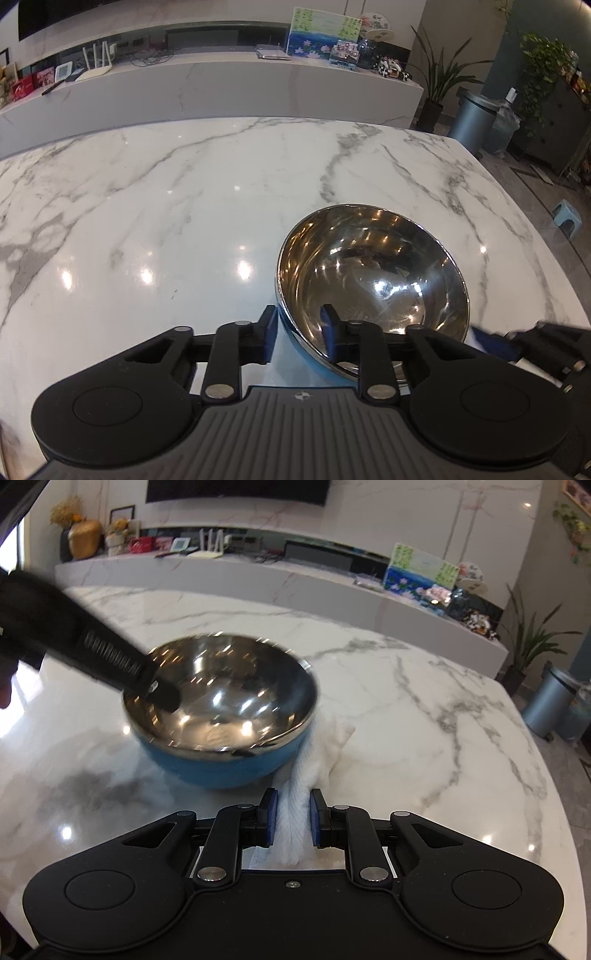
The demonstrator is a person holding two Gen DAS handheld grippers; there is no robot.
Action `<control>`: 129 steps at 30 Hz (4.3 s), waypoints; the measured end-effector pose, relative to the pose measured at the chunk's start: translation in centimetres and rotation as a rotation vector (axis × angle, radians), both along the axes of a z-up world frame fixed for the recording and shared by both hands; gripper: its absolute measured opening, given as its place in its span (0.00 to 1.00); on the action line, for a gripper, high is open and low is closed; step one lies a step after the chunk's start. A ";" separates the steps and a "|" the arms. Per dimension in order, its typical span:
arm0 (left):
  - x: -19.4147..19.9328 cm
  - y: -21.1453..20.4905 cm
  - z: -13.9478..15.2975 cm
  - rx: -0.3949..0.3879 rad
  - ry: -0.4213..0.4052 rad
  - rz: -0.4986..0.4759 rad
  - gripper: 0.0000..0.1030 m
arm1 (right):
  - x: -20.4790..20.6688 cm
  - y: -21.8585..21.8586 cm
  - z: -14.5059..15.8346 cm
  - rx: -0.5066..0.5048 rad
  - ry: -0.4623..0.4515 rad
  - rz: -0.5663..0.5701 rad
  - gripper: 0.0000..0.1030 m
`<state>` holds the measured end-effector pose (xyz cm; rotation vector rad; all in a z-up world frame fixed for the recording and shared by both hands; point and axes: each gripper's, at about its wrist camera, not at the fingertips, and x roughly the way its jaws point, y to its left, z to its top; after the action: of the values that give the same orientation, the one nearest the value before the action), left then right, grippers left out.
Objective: Clean bowl
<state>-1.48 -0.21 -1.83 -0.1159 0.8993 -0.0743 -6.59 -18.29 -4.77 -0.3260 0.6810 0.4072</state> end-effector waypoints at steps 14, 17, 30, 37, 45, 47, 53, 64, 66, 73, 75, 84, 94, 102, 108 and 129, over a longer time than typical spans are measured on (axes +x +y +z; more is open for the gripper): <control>0.8 -0.4 -0.2 0.038 -0.013 -0.012 0.14 | -0.1 -0.9 1.8 0.070 -0.059 -0.012 0.16; 0.8 -0.4 -0.2 0.035 -0.013 -0.012 0.14 | -0.2 -0.5 1.6 0.061 -0.050 -0.001 0.16; 0.6 0.0 0.0 0.020 0.002 -0.005 0.15 | -0.2 1.0 -0.5 0.008 0.034 0.054 0.16; -0.3 0.0 0.2 0.011 0.053 0.008 0.43 | -0.2 1.3 -1.1 -0.013 0.052 0.067 0.16; -0.3 0.1 0.3 0.006 0.059 -0.012 0.28 | -0.4 1.5 -1.6 -0.016 0.047 0.064 0.16; -0.3 0.1 0.4 0.009 0.054 -0.018 0.27 | -0.5 1.5 -1.5 -0.016 0.042 0.056 0.16; -0.1 0.1 0.5 0.017 0.042 -0.036 0.17 | -0.6 0.8 -0.5 0.001 0.002 0.007 0.16; 0.7 -0.2 0.4 0.052 0.010 -0.024 0.15 | -0.9 -0.8 2.0 0.068 -0.084 -0.031 0.16; 0.7 -0.1 0.3 0.052 0.010 -0.023 0.15 | -1.0 -0.8 2.2 0.075 -0.092 -0.025 0.16; 0.6 -0.1 0.3 0.054 0.010 -0.020 0.15 | -0.9 0.0 1.4 0.052 -0.050 0.012 0.16; 0.7 0.0 0.3 0.053 0.010 -0.019 0.15 | -0.7 0.1 1.1 0.045 -0.036 0.020 0.16; 0.3 0.0 0.3 0.045 0.012 -0.020 0.15 | -0.6 1.2 -0.4 0.005 0.026 0.066 0.16; -0.6 0.6 0.3 -0.014 0.070 0.027 0.38 | -0.5 1.3 -0.8 -0.005 0.042 0.067 0.16; -0.6 0.5 0.4 -0.016 0.075 0.000 0.18 | -0.3 1.2 -0.7 -0.008 0.046 0.064 0.16; -0.3 0.6 0.3 -0.011 0.053 -0.007 0.15 | -0.1 0.9 -0.3 0.001 0.030 0.051 0.16; 1.7 0.0 0.5 0.031 -0.011 -0.009 0.11 | -0.1 -0.8 2.1 0.064 -0.024 0.072 0.16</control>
<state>0.20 -0.19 -1.35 -0.0825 0.8898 -0.0697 -6.72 -19.05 -2.67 -0.2953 0.6327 0.4920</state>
